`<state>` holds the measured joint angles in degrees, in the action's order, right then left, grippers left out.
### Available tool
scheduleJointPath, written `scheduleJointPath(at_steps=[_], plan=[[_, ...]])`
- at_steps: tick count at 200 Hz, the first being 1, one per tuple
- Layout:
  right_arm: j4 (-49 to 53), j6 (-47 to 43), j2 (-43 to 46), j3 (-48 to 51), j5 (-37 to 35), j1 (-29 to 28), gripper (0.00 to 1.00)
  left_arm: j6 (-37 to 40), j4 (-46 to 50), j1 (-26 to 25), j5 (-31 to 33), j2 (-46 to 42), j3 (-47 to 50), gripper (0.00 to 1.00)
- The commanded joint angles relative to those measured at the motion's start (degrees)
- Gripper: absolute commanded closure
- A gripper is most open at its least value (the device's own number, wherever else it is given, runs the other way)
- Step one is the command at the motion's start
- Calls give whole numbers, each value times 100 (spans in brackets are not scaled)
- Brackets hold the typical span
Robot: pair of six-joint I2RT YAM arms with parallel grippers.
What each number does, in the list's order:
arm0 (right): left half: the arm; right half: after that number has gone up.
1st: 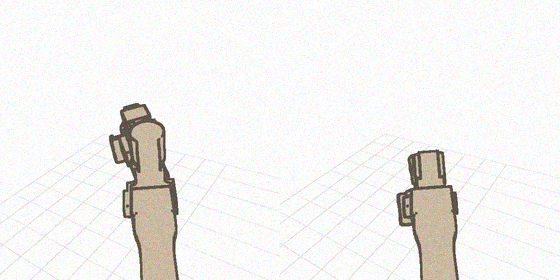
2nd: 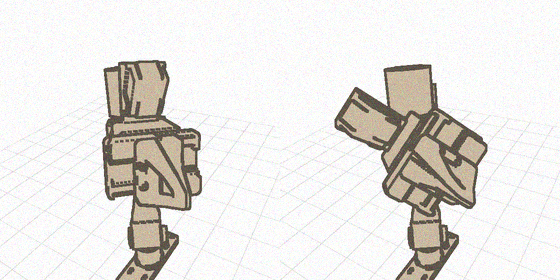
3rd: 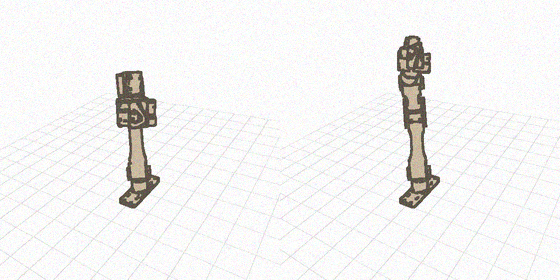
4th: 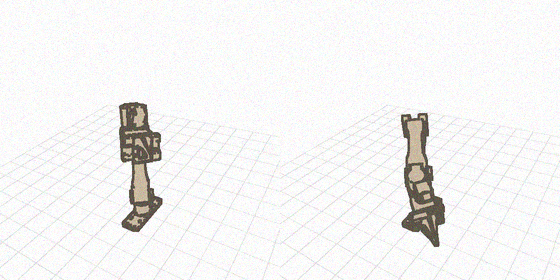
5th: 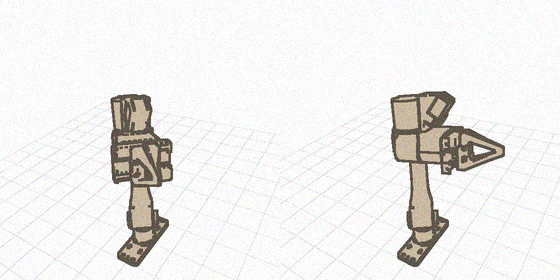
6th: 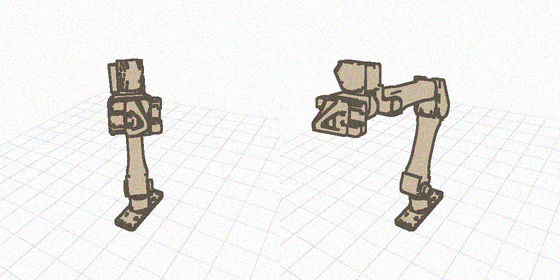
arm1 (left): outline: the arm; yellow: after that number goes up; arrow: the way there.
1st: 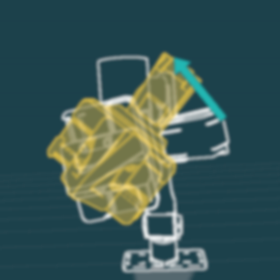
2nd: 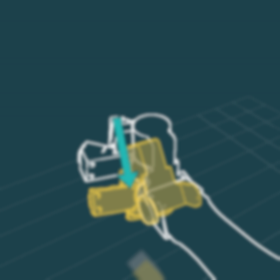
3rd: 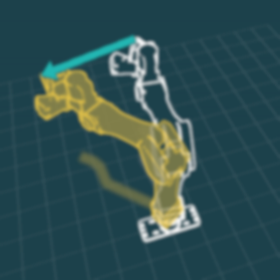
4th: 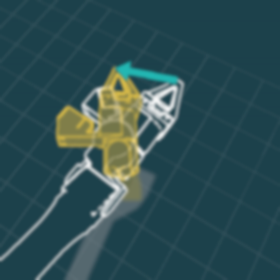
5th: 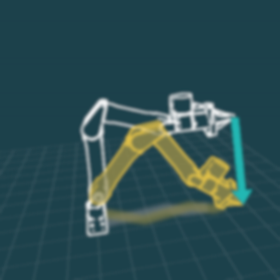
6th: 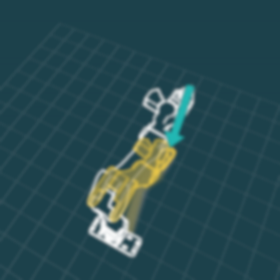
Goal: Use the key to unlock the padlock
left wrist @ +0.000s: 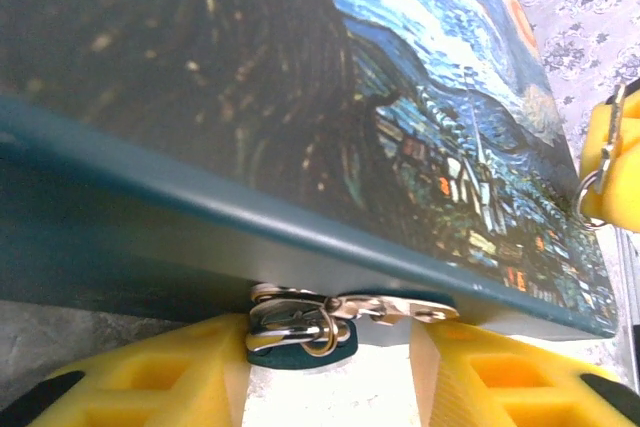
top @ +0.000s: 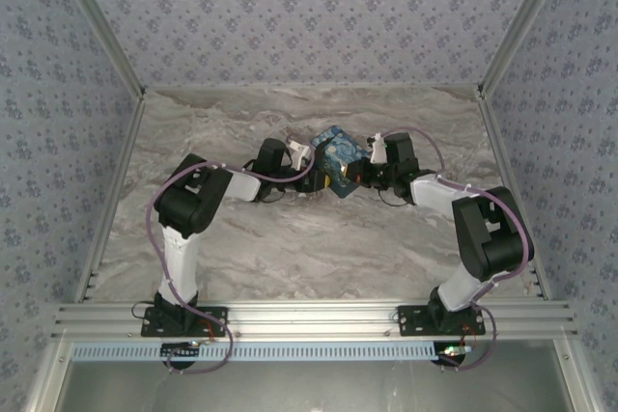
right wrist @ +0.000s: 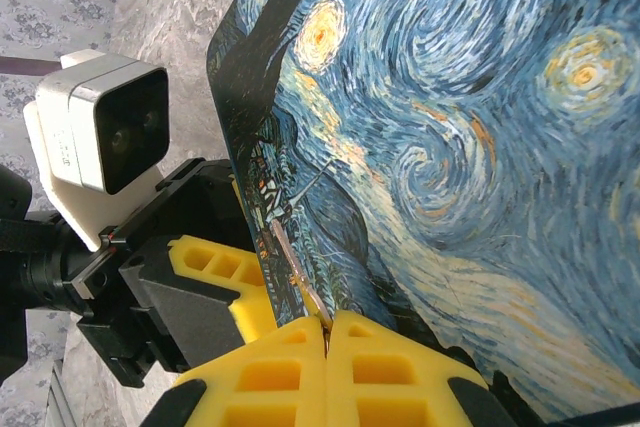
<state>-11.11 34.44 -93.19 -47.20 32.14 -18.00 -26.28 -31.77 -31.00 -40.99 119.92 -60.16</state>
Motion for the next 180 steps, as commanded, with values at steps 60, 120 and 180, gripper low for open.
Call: scheduleJointPath(at_steps=[60,120,180], plan=[[257,-115,-107,-122,-147,-115,100,-219,130,-154,274,205,-13,60],[232,-108,-114,-127,-152,-135,100,-286,145,-178,340,194,-41,67],[206,-128,59,-200,-151,-143,100,-462,30,-187,381,19,52,72]])
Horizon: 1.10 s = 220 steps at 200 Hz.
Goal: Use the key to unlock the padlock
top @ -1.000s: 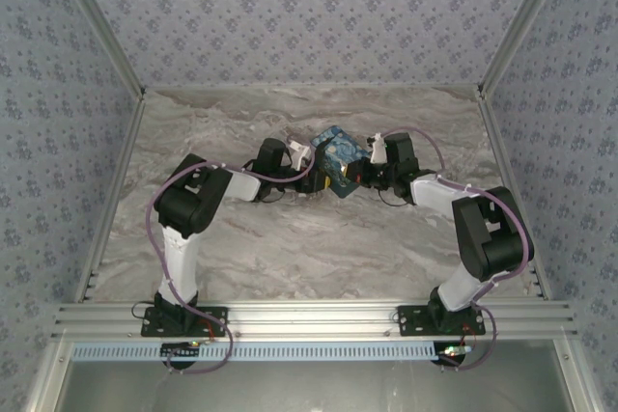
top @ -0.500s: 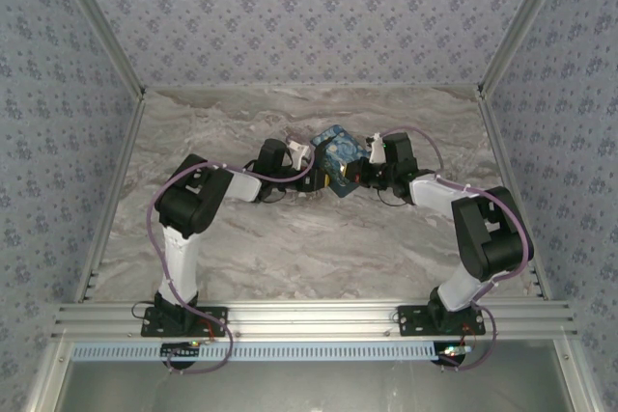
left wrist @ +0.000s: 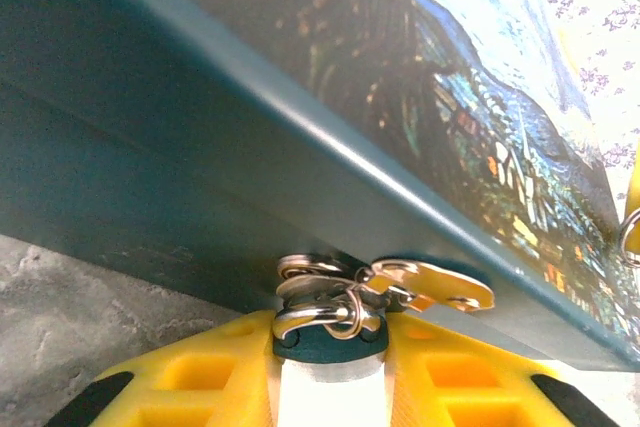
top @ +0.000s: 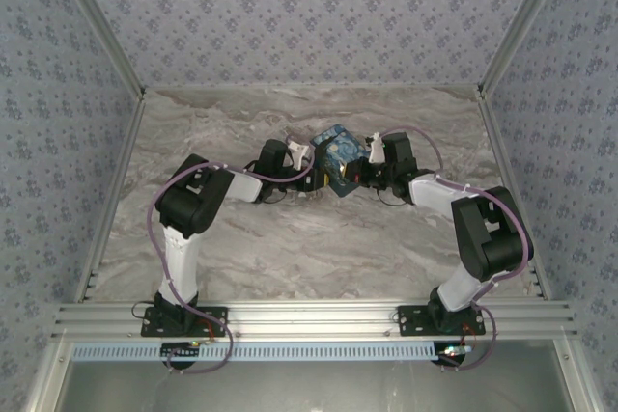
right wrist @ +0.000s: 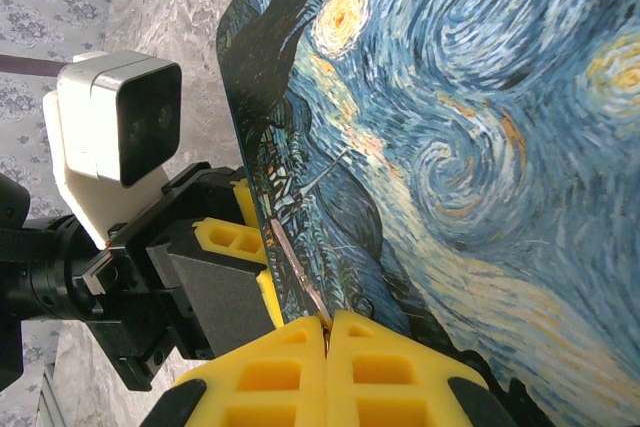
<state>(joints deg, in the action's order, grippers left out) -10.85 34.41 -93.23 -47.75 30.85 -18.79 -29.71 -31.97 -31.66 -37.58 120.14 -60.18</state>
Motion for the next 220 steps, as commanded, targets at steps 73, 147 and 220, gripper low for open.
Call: scheduleJointPath(at_steps=[73,147,220], plan=[[935,-1008,1702,126,-613,-97,100,-907,-146,-244,186,-665,463,73],[464,-1373,3357,2182,-1189,-734,100,-1586,731,-676,396,-1239,332,73],[257,-1922,3560,2854,-1693,-1215,100,-2485,1237,-1024,806,-1674,322,74]])
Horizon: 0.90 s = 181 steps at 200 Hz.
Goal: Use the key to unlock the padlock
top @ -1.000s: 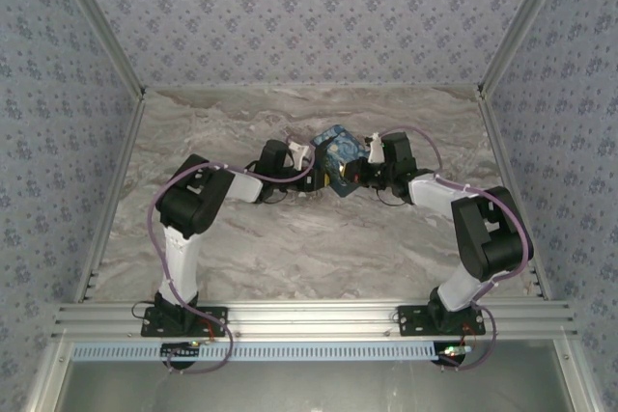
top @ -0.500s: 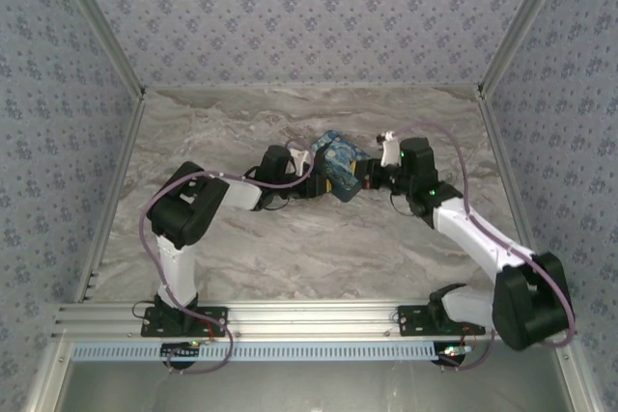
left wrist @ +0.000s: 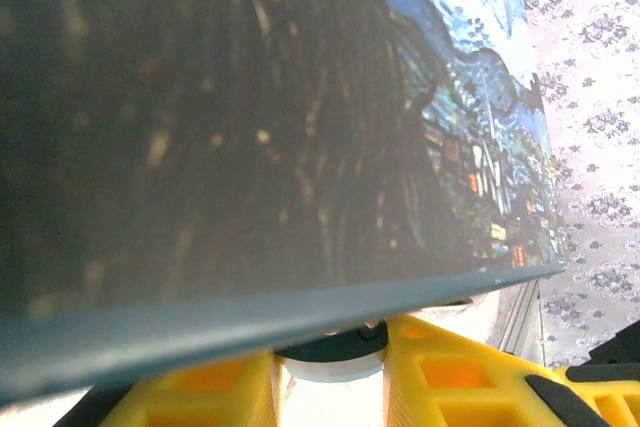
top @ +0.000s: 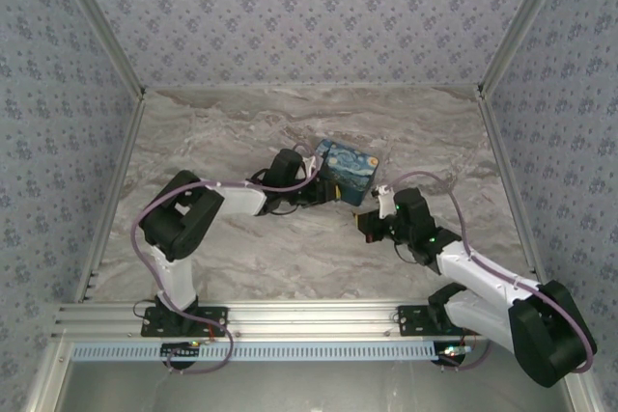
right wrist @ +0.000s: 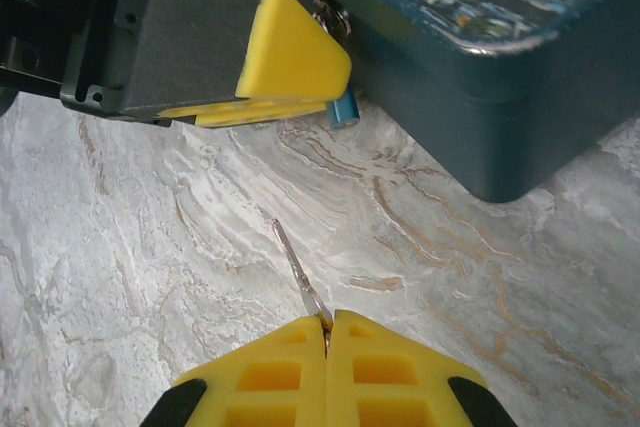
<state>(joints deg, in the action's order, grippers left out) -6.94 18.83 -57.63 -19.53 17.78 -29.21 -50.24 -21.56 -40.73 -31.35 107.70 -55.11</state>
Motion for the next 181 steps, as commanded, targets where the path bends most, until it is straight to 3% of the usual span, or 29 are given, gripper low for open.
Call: scheduleJointPath(at_steps=[1,105,181], plan=[[-133,-367,-6,35,-401,-172,100,-442,196,-118,196,-432,-185,74],[-611,-271,-639,-81,-1725,-819,100,-1263,91,-289,435,-680,-90,75],[-921,-136,-801,-82,-1954,-899,100,-1624,-164,-308,543,-724,60,75]])
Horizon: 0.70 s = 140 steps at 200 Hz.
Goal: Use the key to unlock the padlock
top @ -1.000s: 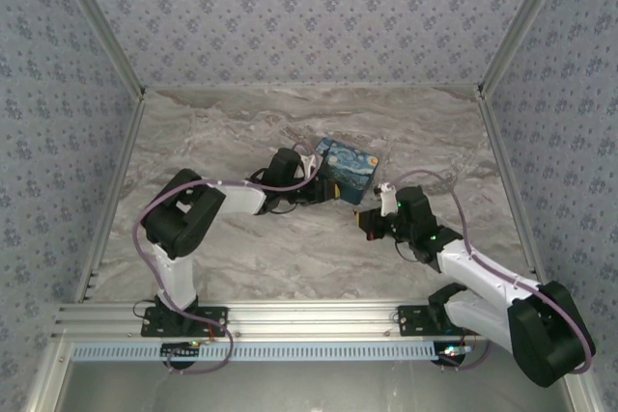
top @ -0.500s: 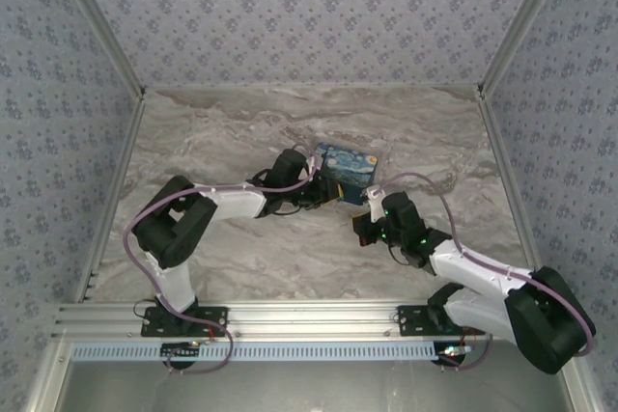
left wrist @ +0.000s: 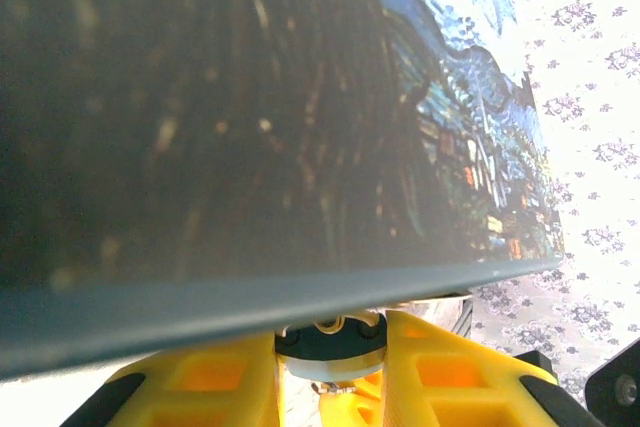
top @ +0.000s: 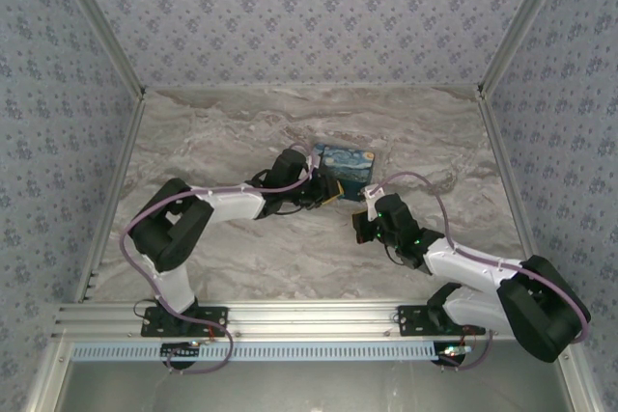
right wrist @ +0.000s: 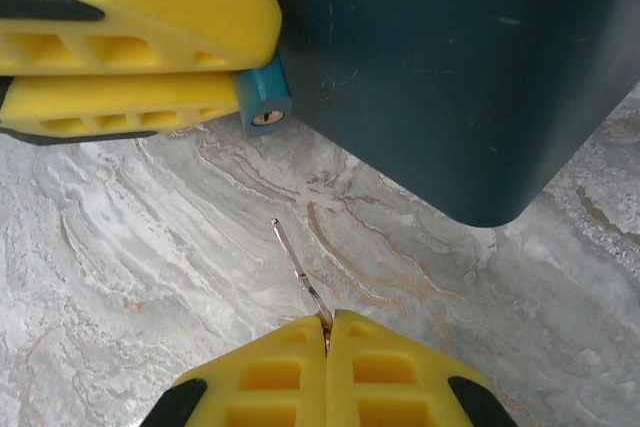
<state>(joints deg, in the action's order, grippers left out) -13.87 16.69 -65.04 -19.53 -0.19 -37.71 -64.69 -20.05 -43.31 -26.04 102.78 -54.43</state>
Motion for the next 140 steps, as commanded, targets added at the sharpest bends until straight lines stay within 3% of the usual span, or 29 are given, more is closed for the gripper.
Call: scheduleJointPath(at_steps=[1,140], plan=[[-234,79,-57,-80,-157,-46,100,-178,-315,-48,12,-232,-7,75],[-522,-14,-317,-307,-141,-43,100,-155,-246,-89,73,-250,-19,76]])
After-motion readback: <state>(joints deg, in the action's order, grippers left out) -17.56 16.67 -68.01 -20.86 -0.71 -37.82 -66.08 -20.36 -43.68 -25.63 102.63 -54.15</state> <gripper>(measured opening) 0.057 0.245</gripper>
